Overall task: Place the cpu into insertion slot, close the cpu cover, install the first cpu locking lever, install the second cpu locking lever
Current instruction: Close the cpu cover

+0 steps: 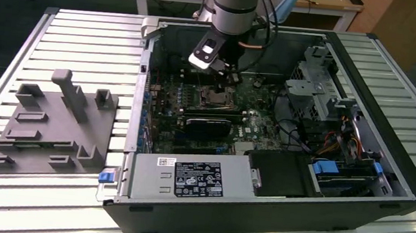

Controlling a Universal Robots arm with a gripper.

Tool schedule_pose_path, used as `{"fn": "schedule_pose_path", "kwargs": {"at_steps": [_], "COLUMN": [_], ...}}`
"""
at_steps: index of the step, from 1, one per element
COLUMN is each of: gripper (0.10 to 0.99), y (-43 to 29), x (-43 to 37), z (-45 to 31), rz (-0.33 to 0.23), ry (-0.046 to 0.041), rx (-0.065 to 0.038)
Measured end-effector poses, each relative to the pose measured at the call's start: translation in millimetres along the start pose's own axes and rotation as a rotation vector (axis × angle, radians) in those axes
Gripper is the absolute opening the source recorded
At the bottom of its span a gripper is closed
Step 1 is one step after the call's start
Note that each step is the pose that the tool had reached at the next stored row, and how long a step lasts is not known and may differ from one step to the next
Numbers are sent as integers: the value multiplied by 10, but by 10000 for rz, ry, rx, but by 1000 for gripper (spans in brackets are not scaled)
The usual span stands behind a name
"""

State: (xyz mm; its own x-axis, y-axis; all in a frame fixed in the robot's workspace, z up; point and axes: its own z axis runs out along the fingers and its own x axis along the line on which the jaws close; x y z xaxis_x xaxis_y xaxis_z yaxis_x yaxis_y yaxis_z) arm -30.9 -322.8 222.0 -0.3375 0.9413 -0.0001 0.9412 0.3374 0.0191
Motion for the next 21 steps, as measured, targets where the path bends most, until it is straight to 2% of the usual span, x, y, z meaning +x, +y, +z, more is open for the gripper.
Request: {"fn": "schedule_pose_path", "kwargs": {"at_steps": [21], "gripper": [106], "y": [-1], "x": [0], "z": [13], "rz": [-3886], "ry": [72], "rx": [1]}}
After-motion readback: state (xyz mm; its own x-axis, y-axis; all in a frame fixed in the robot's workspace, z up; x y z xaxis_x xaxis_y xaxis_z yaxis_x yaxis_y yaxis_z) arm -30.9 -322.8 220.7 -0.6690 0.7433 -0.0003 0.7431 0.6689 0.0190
